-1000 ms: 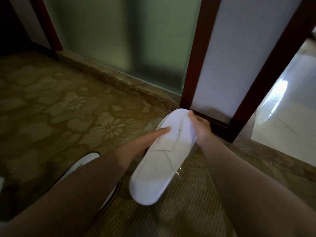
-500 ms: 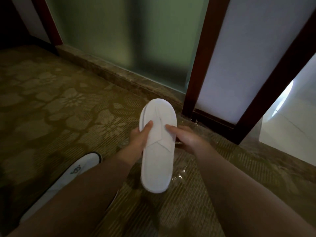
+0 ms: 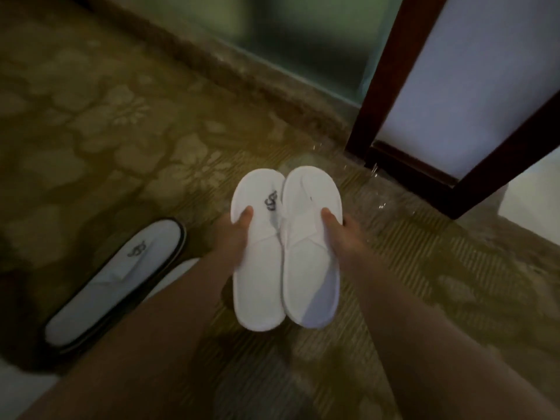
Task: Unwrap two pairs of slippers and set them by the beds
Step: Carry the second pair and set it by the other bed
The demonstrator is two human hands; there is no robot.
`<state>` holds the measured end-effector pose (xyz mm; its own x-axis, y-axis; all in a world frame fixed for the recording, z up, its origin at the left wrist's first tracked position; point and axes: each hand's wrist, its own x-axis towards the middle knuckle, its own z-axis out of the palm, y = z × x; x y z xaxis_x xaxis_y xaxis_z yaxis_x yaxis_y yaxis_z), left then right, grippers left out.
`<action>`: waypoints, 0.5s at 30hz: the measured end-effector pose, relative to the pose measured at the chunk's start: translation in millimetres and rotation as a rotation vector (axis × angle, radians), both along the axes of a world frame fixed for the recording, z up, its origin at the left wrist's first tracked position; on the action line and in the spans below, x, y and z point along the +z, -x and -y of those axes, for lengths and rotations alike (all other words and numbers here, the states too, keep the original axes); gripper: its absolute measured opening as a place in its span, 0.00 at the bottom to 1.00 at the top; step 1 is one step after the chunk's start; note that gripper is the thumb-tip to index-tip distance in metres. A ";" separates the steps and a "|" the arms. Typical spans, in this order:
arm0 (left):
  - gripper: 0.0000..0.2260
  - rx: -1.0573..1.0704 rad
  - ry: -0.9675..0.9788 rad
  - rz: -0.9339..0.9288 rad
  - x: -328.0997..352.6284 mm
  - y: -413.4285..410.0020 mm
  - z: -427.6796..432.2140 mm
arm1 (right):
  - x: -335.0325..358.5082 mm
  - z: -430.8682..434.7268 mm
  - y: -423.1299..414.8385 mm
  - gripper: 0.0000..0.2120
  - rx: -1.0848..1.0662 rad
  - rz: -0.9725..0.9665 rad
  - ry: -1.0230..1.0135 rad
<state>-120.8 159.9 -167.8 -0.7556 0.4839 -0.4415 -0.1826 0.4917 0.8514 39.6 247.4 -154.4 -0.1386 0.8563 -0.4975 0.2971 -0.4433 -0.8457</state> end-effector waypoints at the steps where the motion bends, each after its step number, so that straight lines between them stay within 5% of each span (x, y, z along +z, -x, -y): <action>1: 0.27 -0.010 0.018 -0.015 -2.5 -2.6 8.3 | -5.1 11.9 -2.7 0.24 0.016 0.024 0.018; 8: 0.23 -0.118 0.163 0.009 17.0 -1.4 81.9 | 2.4 88.0 -16.1 0.20 0.080 0.157 0.080; 15: 0.20 -0.160 0.294 -0.010 84.0 -14.2 172.4 | 80.7 139.8 -36.8 0.21 0.248 0.328 0.113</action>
<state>-106.5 -12.5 -83.8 -0.6851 0.4501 -0.5727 -0.0754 0.7382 0.6704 76.4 107.6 -73.7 -0.1527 0.7545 -0.6383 0.6516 -0.4087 -0.6390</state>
